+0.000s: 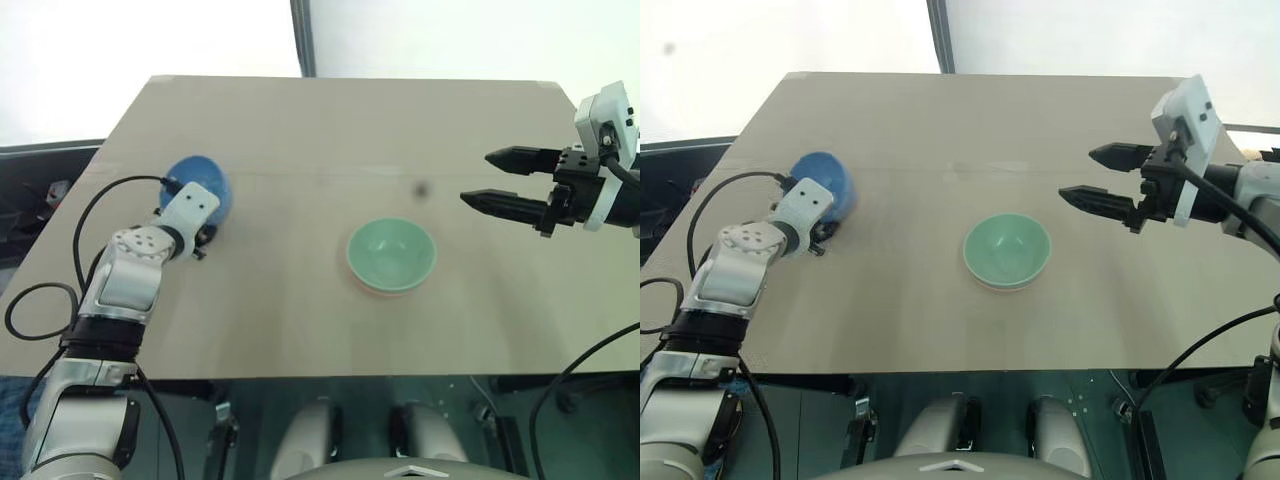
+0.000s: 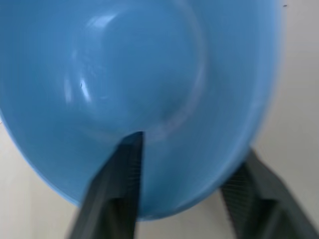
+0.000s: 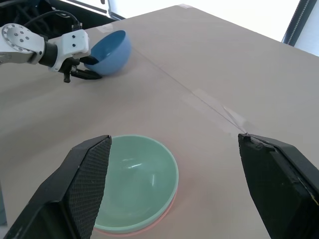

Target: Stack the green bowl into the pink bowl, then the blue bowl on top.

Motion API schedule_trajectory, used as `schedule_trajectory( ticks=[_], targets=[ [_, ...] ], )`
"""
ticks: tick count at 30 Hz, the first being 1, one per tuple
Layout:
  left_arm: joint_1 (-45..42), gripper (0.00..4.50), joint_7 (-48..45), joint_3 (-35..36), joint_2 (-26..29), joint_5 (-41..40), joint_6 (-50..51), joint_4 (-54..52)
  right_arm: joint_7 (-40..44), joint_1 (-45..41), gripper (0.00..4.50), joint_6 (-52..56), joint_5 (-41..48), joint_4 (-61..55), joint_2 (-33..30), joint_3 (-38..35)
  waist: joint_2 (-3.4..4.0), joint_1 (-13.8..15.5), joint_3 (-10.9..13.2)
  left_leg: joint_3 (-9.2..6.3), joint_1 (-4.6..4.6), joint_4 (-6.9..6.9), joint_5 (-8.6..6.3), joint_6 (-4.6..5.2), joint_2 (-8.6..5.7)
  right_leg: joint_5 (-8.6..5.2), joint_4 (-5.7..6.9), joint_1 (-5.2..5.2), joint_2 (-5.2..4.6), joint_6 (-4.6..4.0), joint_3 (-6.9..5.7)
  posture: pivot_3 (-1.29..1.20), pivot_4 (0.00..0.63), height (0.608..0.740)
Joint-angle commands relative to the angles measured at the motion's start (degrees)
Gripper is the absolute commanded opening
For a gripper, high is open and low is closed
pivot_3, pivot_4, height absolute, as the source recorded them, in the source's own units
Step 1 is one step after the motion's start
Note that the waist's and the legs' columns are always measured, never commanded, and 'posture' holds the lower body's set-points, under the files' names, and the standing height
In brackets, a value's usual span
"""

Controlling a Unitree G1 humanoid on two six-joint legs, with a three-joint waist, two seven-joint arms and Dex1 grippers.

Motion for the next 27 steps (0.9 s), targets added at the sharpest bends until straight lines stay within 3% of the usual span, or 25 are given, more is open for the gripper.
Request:
schedule_trajectory(
  ticks=[1, 2, 3, 14, 18, 27],
  targets=[
    [-3.07, 0.57, -2.32, -0.87, 0.25, 0.74, -4.88, 1.51, -0.90, 0.32, 4.28, -1.78, 1.23, -1.18, -0.96, -0.84, 0.00, 0.00, 0.00, 0.01, -0.01, 0.00, 0.00, 0.00, 0.00, 0.00, 0.00, -0.01, 0.00, 0.00, 0.00, 0.00, 0.150, 0.740],
    [-3.28, 0.10, -4.14, -1.70, 0.31, 0.58, -7.11, 1.31, -1.04, 0.47, 4.28, -1.86, 1.47, -1.20, -1.07, -0.88, 0.00, 0.01, 0.00, 0.00, -0.02, 0.00, 0.00, 0.01, 0.00, 0.00, -0.01, -0.01, 0.00, 0.00, 0.00, 0.00, 0.150, 0.740],
    [-3.40, 0.02, -5.79, -2.48, 0.36, 0.41, -8.70, 0.93, -1.14, 0.57, 4.28, -1.91, 1.70, -1.21, -1.13, -0.93, 0.01, 0.09, 0.00, 0.01, -0.03, 0.00, -0.01, 0.01, 0.00, 0.00, -0.02, -0.01, 0.00, 0.00, 0.00, 0.00, 0.150, 0.740],
    [-15.25, 0.02, -21.18, -8.47, -10.42, -5.76, -24.86, -5.33, -2.05, 1.79, 4.28, -3.73, 3.34, -0.31, -1.75, -0.73, -0.04, 0.09, 0.00, 0.04, -0.17, 0.29, -0.10, 0.18, -0.03, 0.01, -0.01, 0.00, -0.03, 0.02, -0.01, 0.00, 0.150, 0.740],
    [-18.90, 0.02, -31.45, -13.35, -11.43, -6.38, -32.35, -6.97, -2.16, 1.80, 4.28, -4.29, 3.37, 0.14, -1.87, -0.39, -0.04, 0.01, 0.00, 0.08, -0.18, 0.31, -0.10, 0.18, -0.04, 0.01, -0.03, -0.01, 0.00, 0.03, -0.01, 0.00, 0.150, 0.740],
    [-26.32, 0.02, -50.21, -19.88, -12.41, -9.36, -37.65, -8.45, -4.17, 1.35, 4.28, -4.20, 4.69, -0.56, -1.87, -0.27, -0.02, 0.01, -0.01, 0.12, -0.15, 0.46, -0.09, 0.20, 0.02, 0.01, 0.10, 0.04, 0.16, 0.03, 0.02, 0.00, 0.150, 0.740]
  ],
)
